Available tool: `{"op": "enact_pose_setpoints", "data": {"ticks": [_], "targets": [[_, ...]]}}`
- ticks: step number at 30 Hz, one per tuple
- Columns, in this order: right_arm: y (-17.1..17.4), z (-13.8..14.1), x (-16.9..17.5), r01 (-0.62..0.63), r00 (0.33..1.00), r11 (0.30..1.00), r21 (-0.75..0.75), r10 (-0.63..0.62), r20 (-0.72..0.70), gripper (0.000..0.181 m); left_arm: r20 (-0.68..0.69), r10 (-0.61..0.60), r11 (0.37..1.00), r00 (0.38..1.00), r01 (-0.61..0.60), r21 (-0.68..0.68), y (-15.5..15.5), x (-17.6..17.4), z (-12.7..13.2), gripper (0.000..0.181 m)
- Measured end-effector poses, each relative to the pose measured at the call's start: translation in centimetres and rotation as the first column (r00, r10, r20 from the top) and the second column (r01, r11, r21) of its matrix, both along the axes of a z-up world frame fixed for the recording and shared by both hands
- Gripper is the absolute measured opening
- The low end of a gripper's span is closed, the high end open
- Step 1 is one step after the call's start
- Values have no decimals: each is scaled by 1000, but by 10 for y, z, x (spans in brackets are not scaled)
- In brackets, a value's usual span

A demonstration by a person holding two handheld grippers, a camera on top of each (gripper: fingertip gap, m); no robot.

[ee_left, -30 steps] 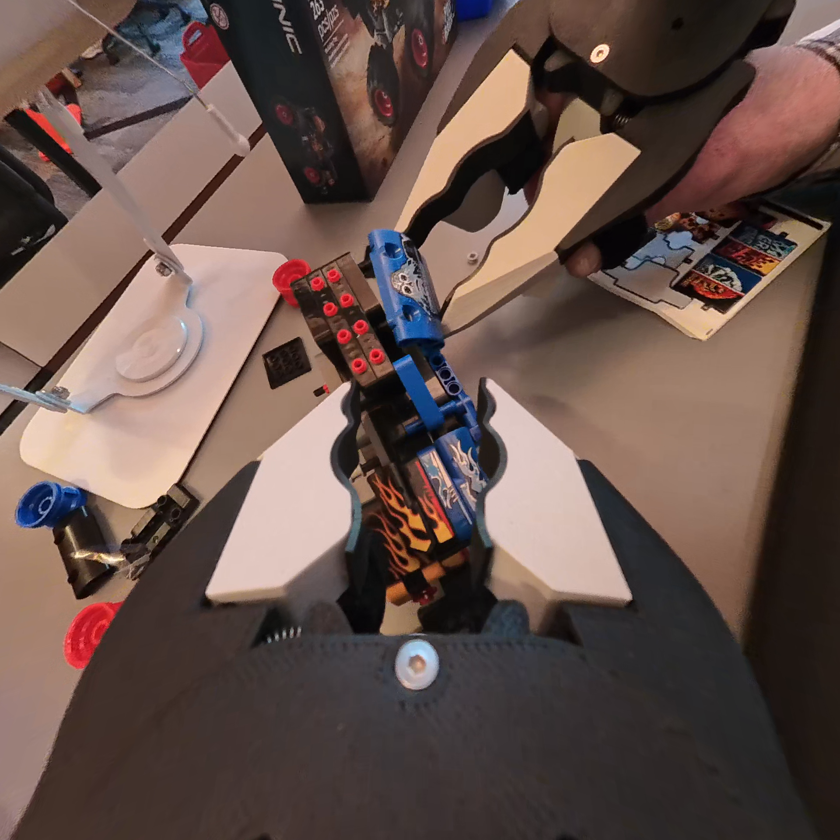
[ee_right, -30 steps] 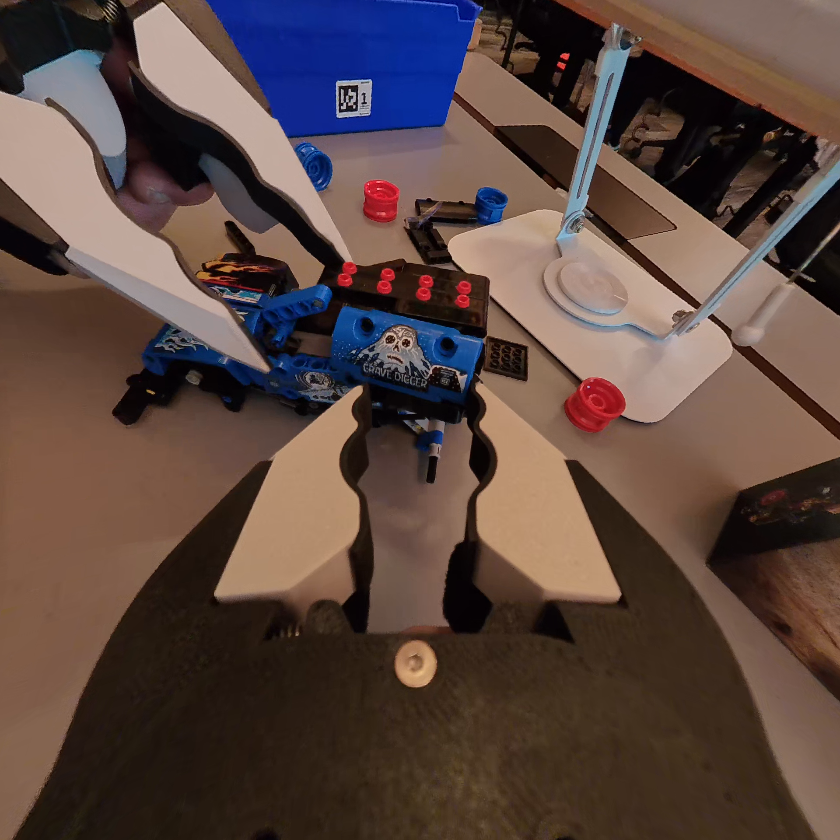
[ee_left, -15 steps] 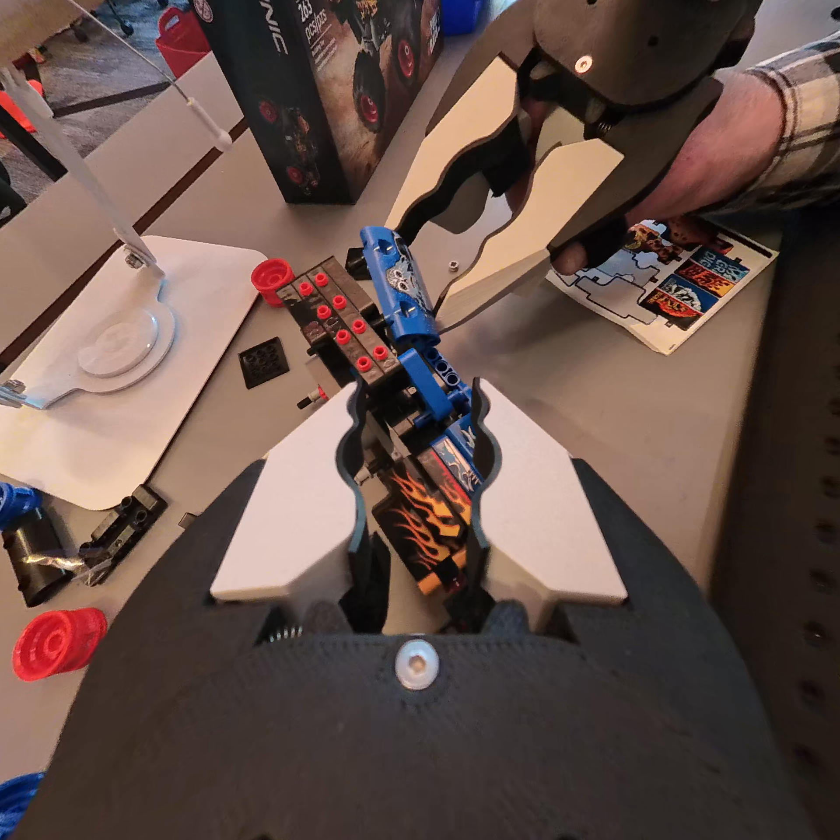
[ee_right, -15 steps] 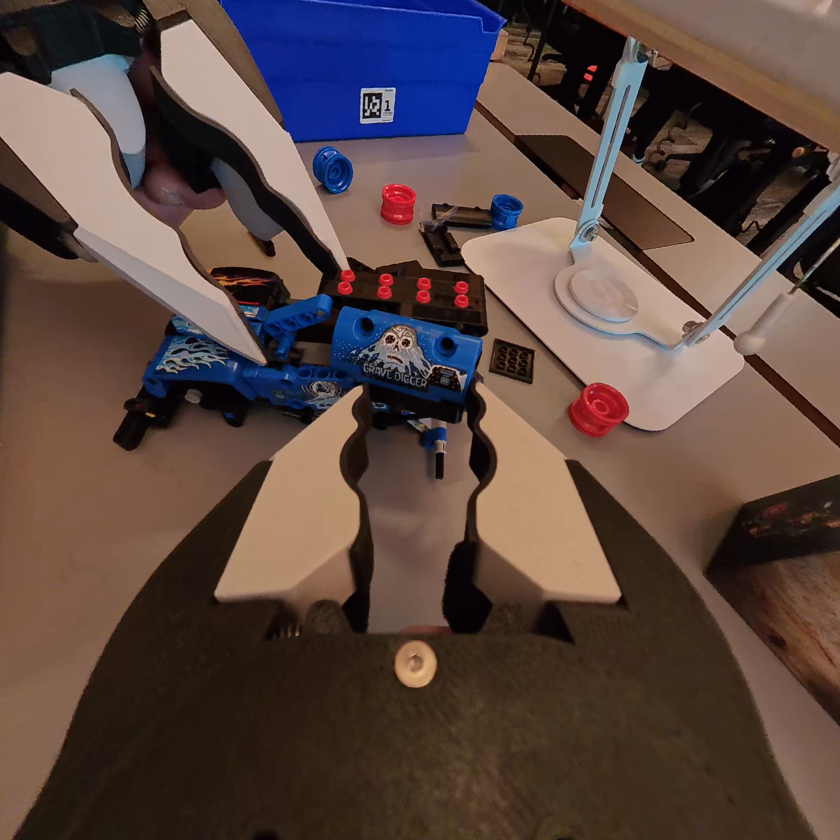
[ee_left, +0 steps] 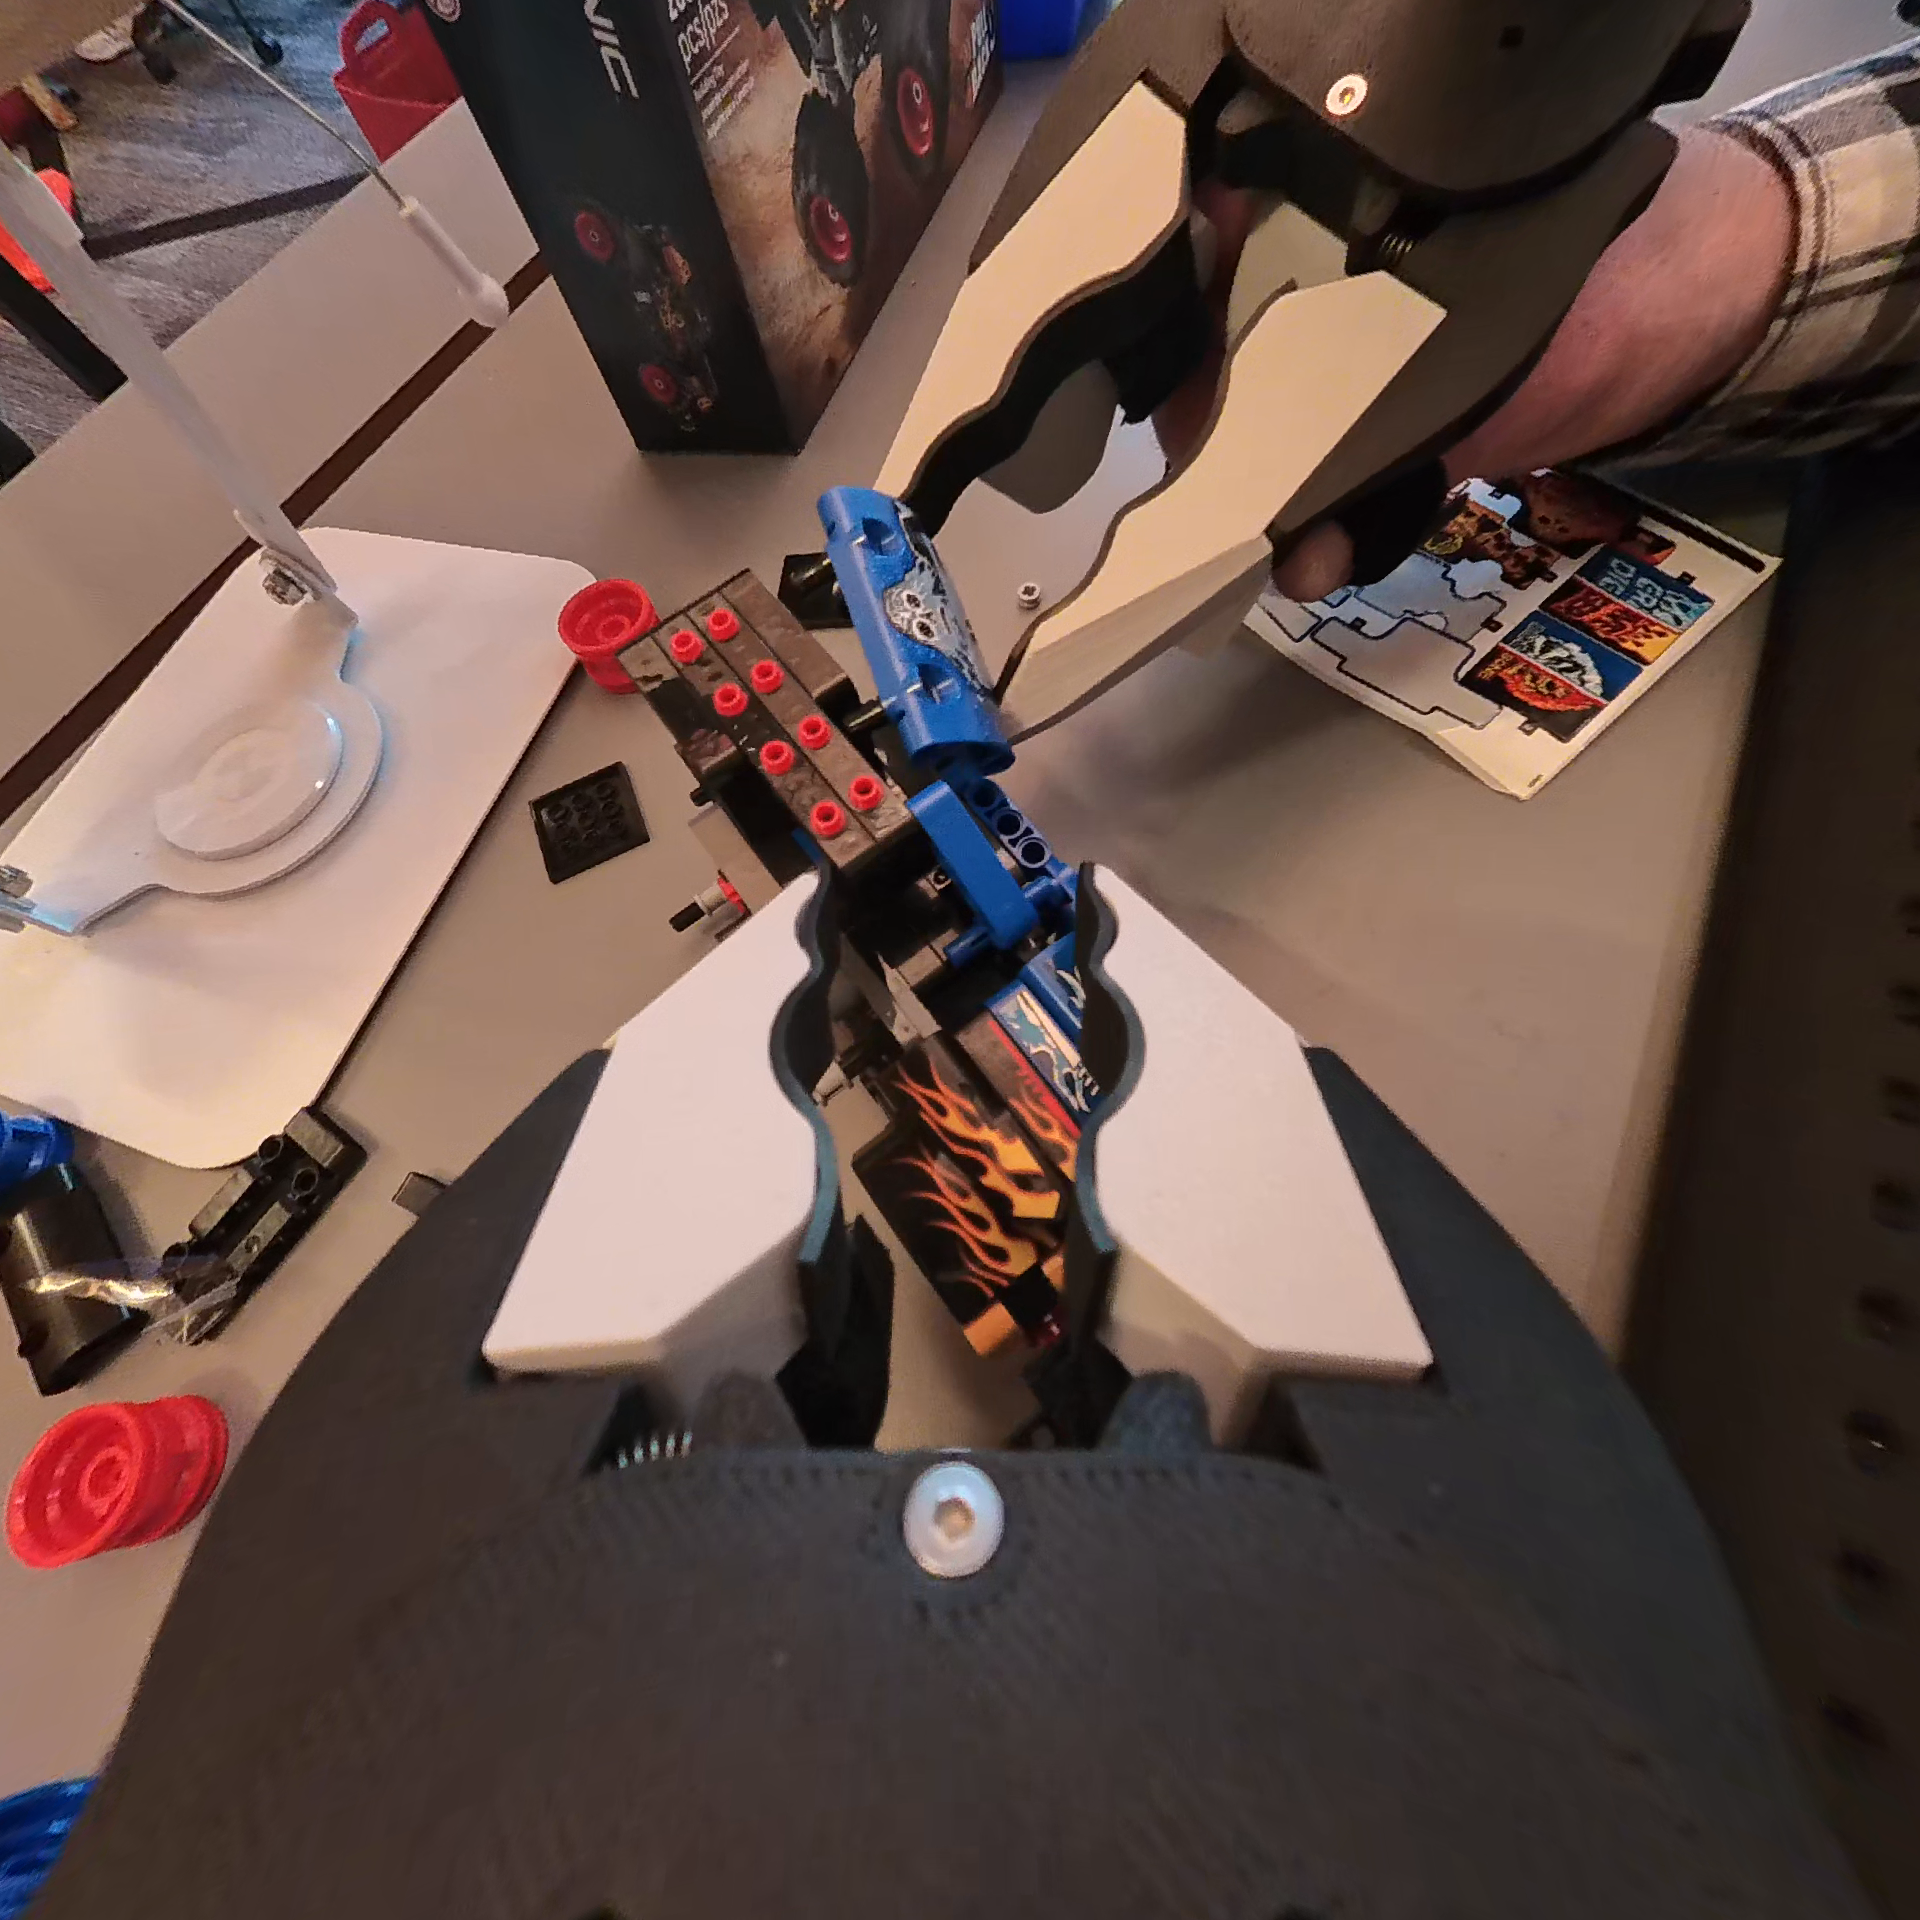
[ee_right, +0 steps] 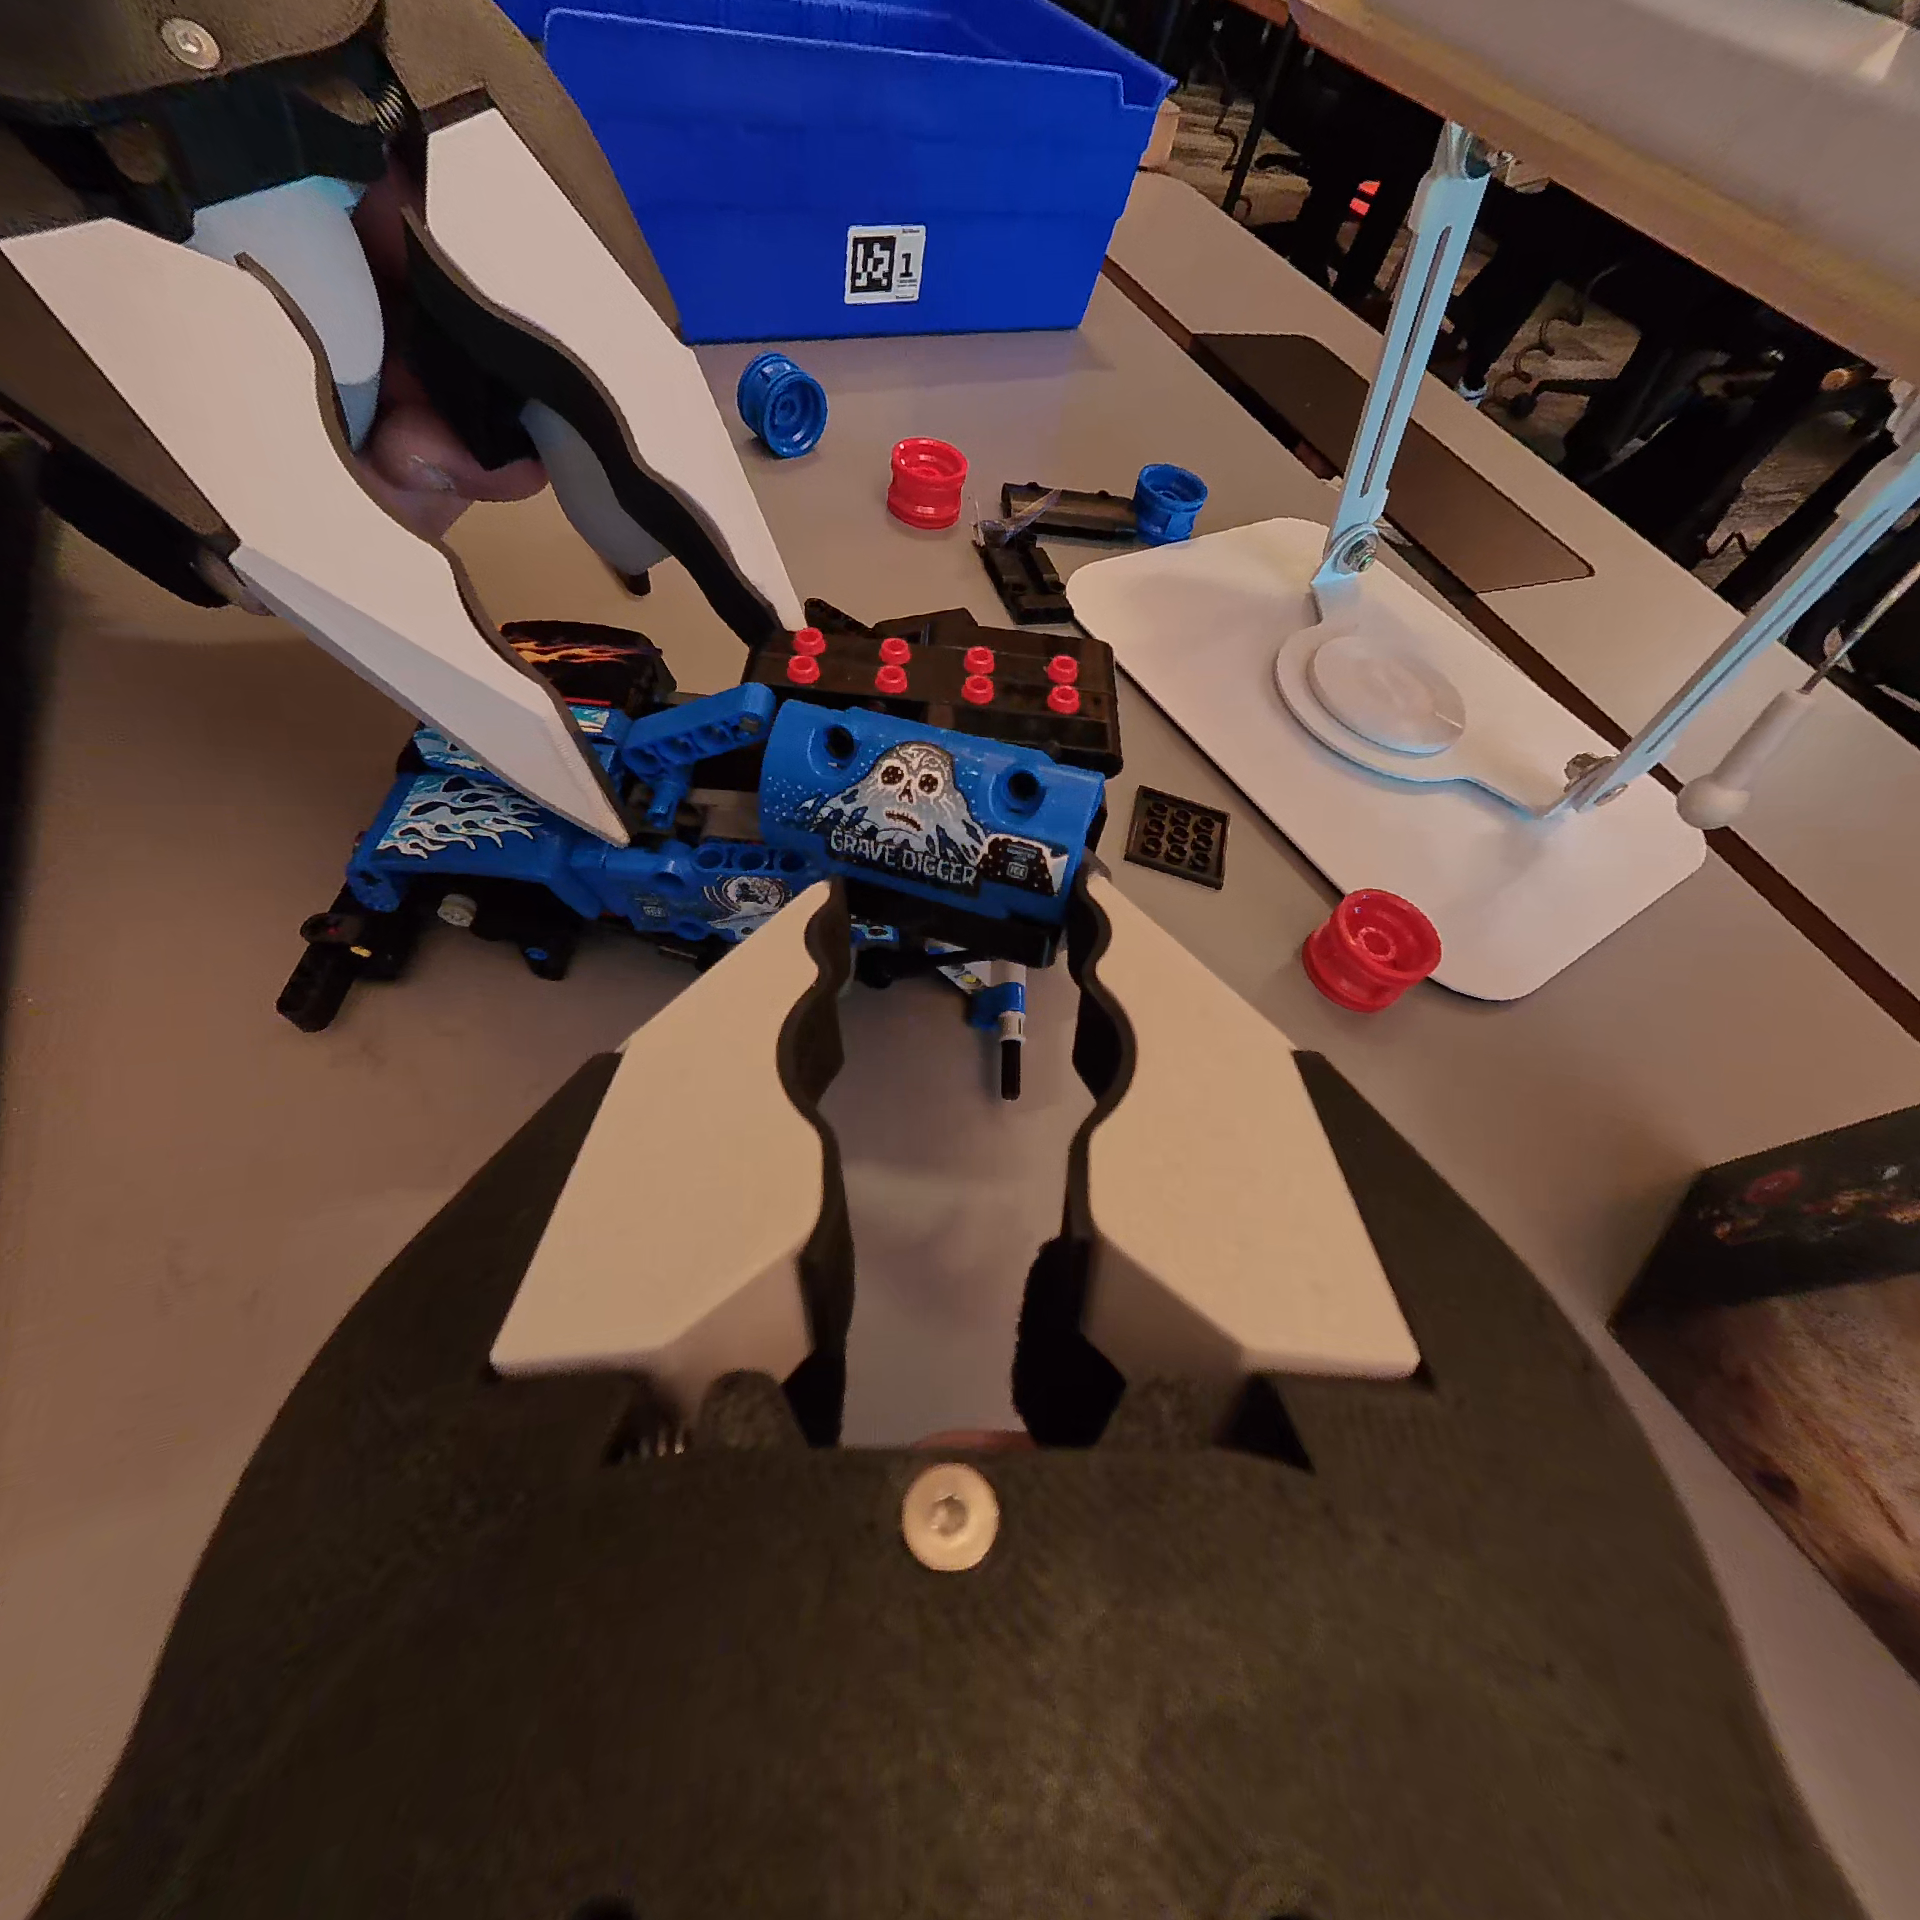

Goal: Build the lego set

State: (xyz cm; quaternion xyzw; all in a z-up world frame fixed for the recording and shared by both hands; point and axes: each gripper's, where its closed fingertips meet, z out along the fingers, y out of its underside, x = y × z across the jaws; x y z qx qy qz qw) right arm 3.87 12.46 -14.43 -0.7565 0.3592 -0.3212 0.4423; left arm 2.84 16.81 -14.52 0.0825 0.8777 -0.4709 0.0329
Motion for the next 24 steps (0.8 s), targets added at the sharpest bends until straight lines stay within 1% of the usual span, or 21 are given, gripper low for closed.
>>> {"op": "enact_pose_setpoints", "data": {"ticks": [13, 18, 20, 24], "targets": [[-2, 0, 0, 4, 1000, 1000, -4, -4, -1, 41, 7, -4, 1000, 1000, 4, 6, 2, 1, -1, 45], [-2, 1, -1, 0, 1000, 1000, -2, 0, -1, 41, 6, -2, 1000, 1000, 2, -11, 7, 6, 5, 48], [-2, 2, -2, -1, 1000, 1000, 1, 1, 0, 41, -18, -14, 1000, 1000, 13, -21, 10, 5, 7, 49], [-1, 2, -2, -9, 1000, 1000, -1, 9, -6, 41, -19, -14, 1000, 1000, 14, -11, 13, 7, 4, 51]]}}
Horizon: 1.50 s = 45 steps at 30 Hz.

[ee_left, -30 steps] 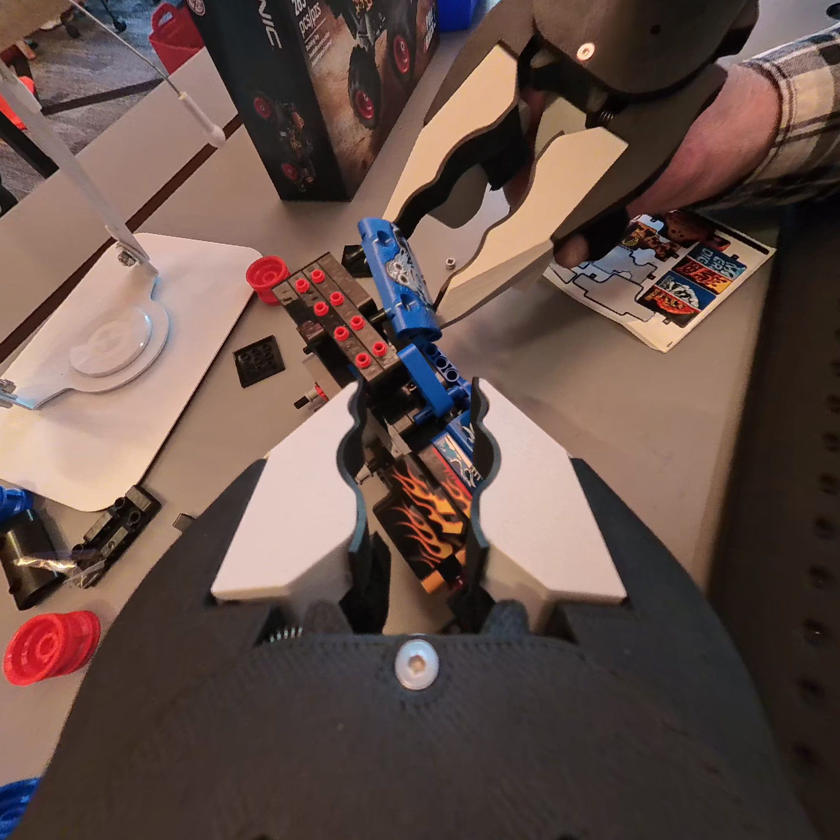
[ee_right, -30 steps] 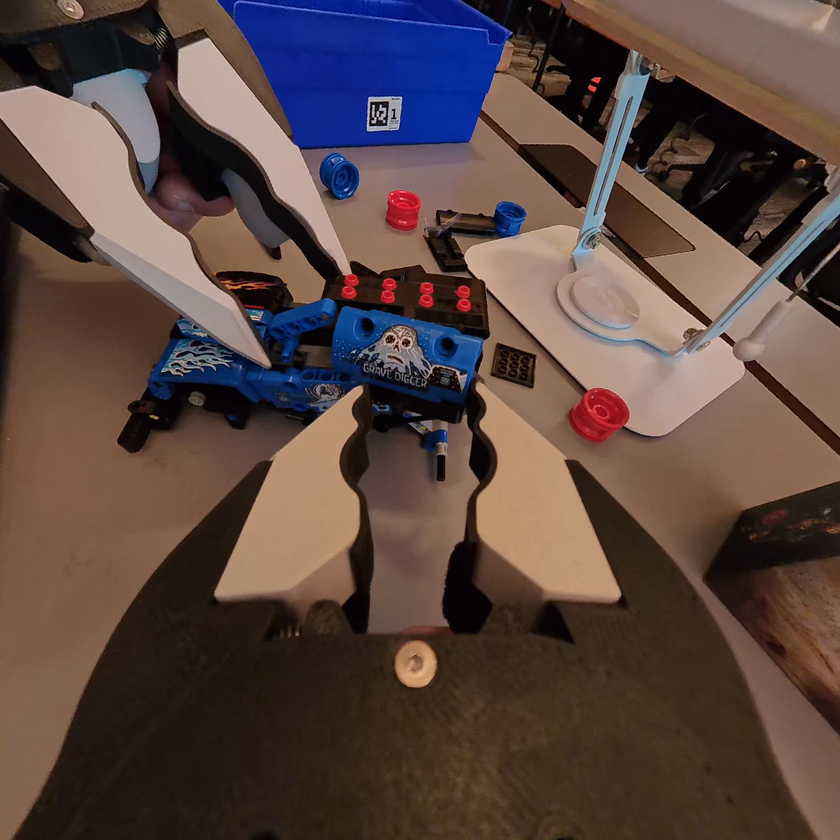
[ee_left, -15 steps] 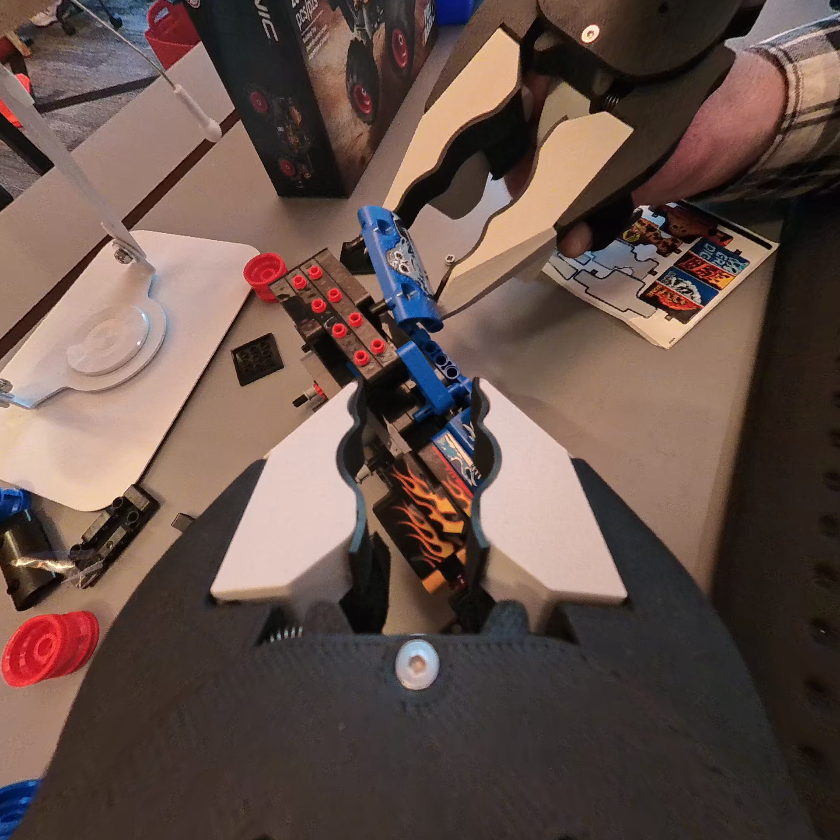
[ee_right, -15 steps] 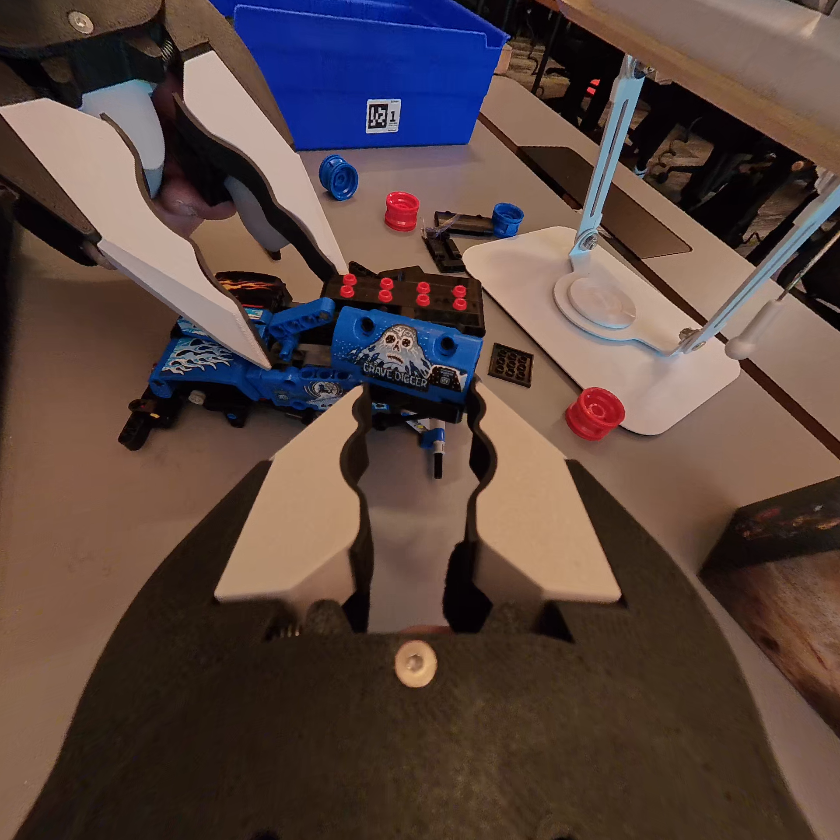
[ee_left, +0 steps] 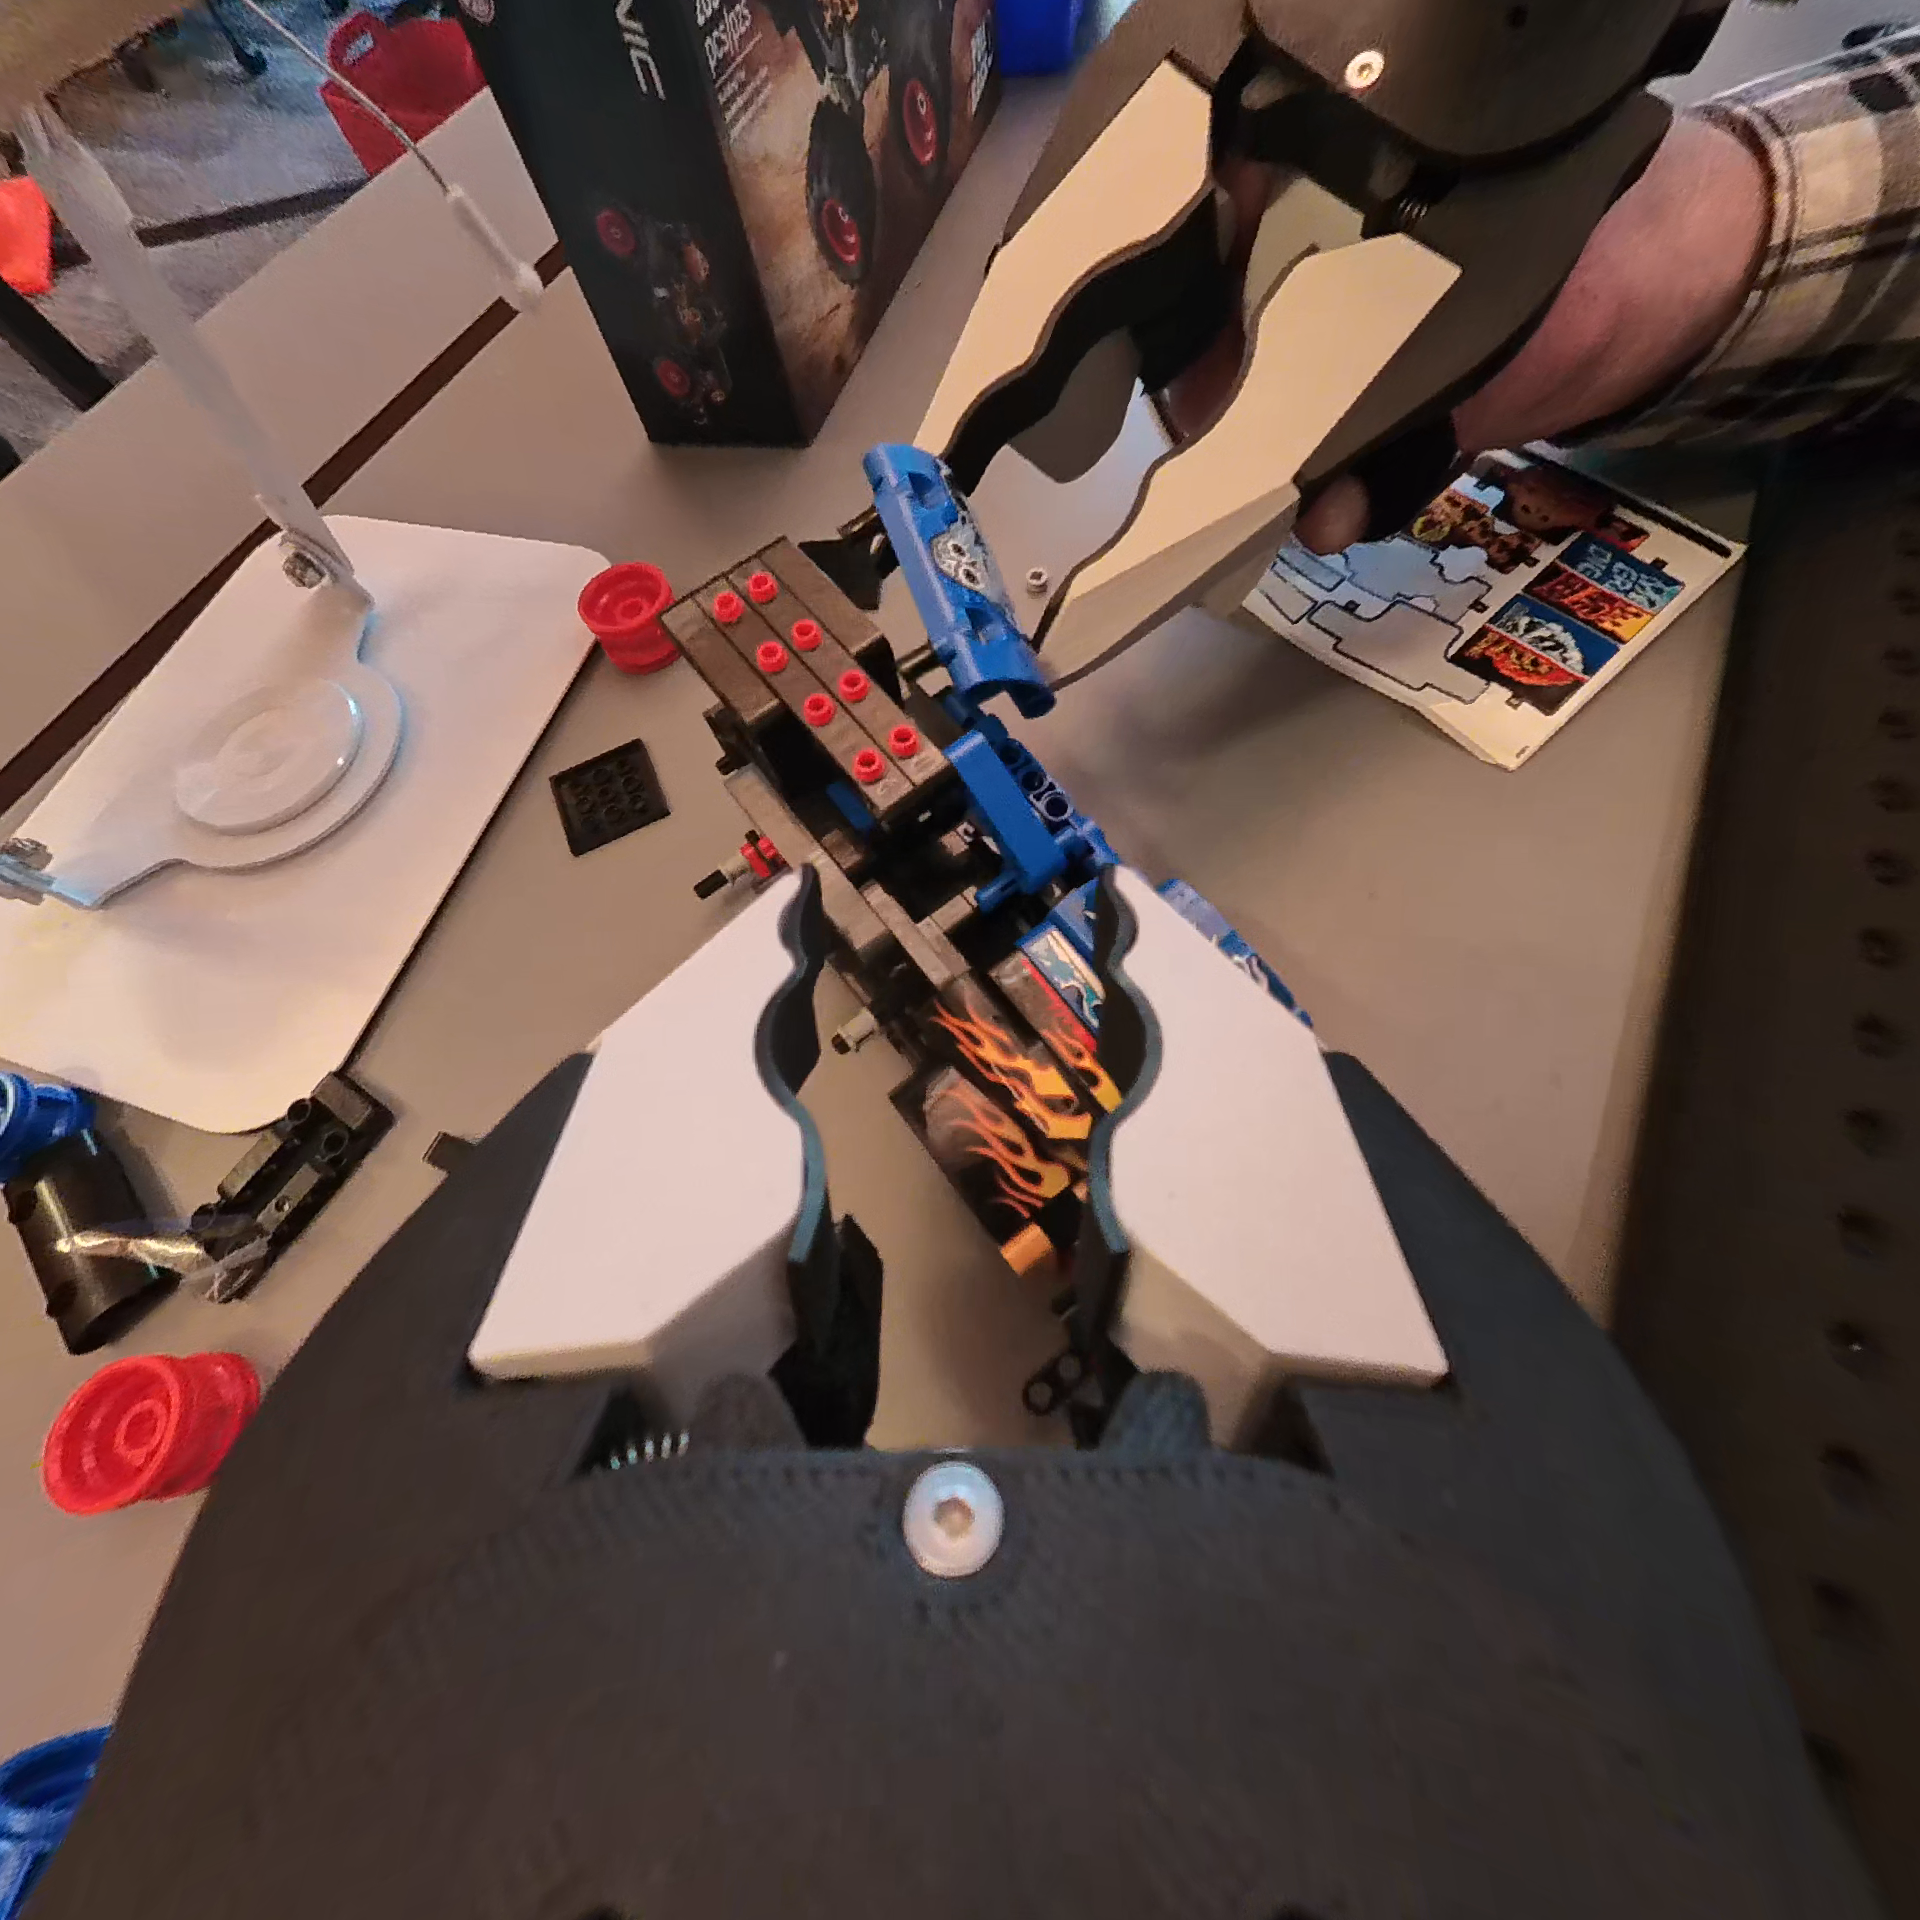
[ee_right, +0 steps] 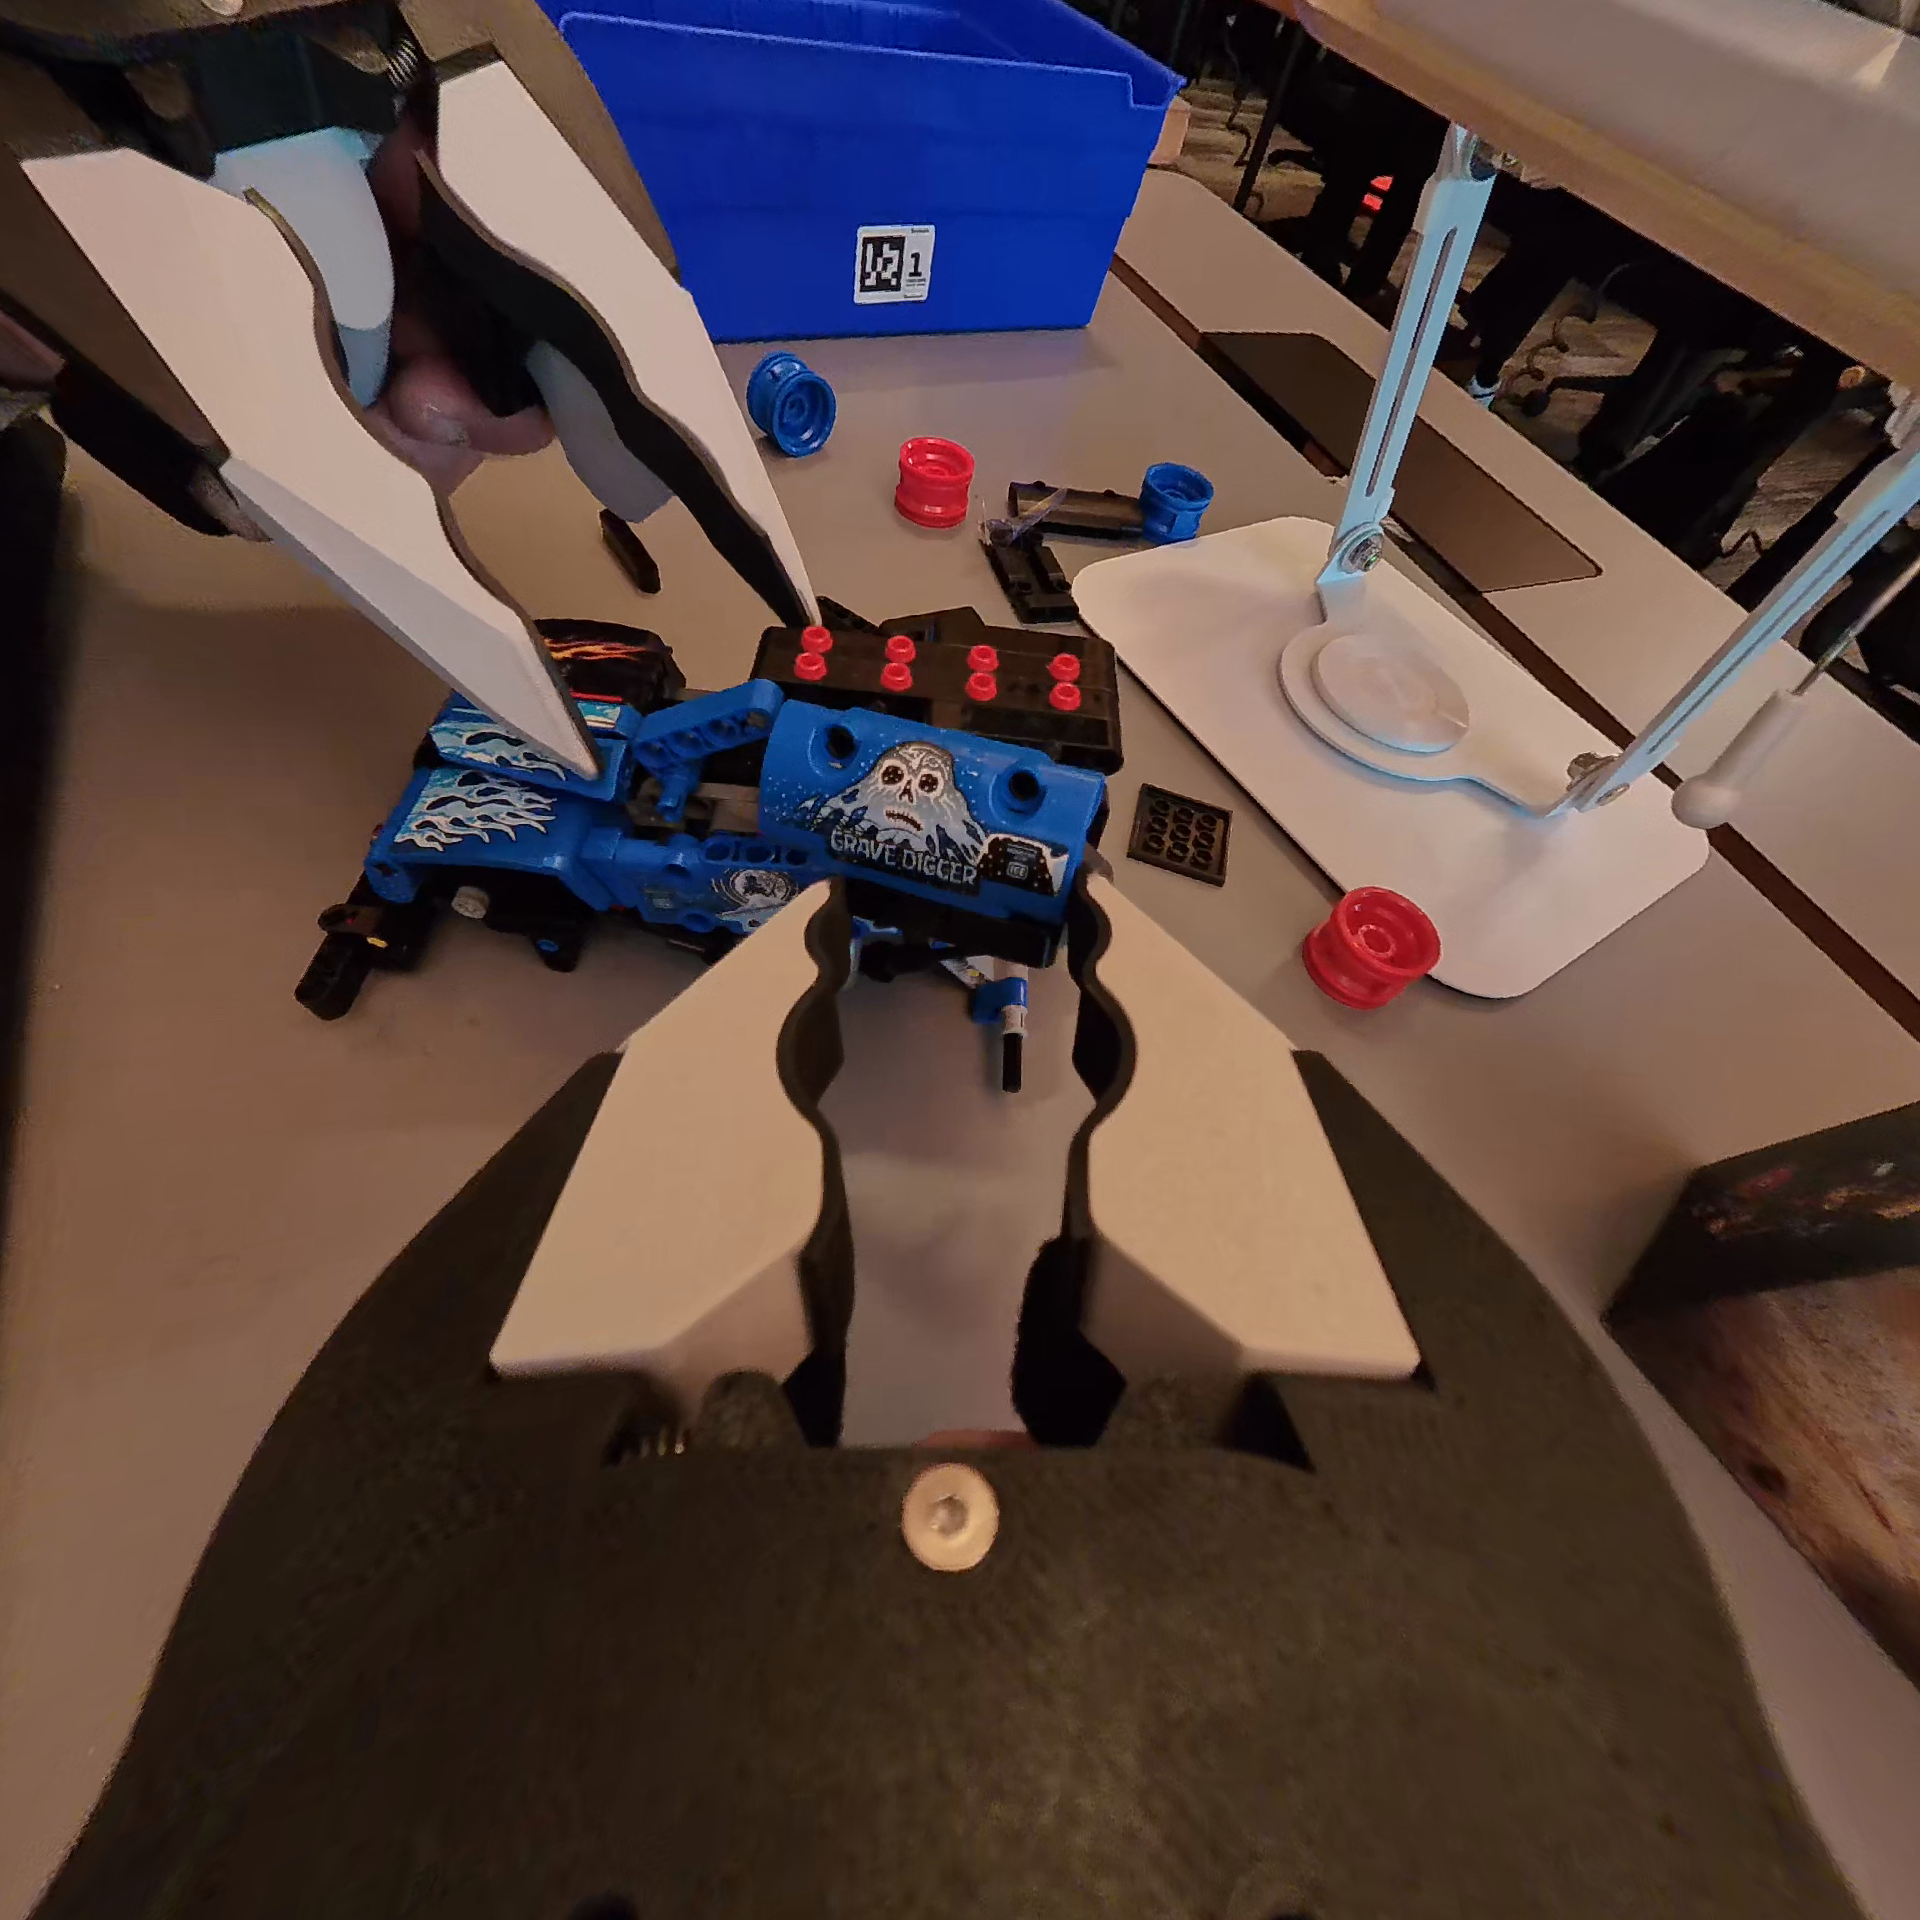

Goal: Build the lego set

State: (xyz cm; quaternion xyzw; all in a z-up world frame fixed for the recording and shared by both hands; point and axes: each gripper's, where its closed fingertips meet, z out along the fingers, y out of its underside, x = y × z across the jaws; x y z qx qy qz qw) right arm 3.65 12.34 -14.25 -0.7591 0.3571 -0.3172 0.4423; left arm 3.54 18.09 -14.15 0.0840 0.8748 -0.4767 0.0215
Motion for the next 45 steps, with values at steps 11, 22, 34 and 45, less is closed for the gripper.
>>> {"op": "enact_pose_setpoints", "data": {"ticks": [11, 22, 34, 45], "targets": [[-12, 10, -4, -12, 1000, 998, 54, 12, -13, 41, 1, 20, 1000, 1000, -20, -16, 6, 8, 5, 52], [-101, 72, -9, 161, 975, 946, 282, -197, 102, 41, 16, 64, 997, 998, -64, -39, 12, 19, 12, 47], [-99, 60, -10, 149, 982, 965, 215, -169, 81, 41, 39, 110, 992, 993, -107, -69, 9, 29, 15, 45], [-87, 55, -13, 106, 989, 985, 134, -118, 90, 41, 38, 136, 984, 990, -131, -119, 6, 33, 23, 42]]}}
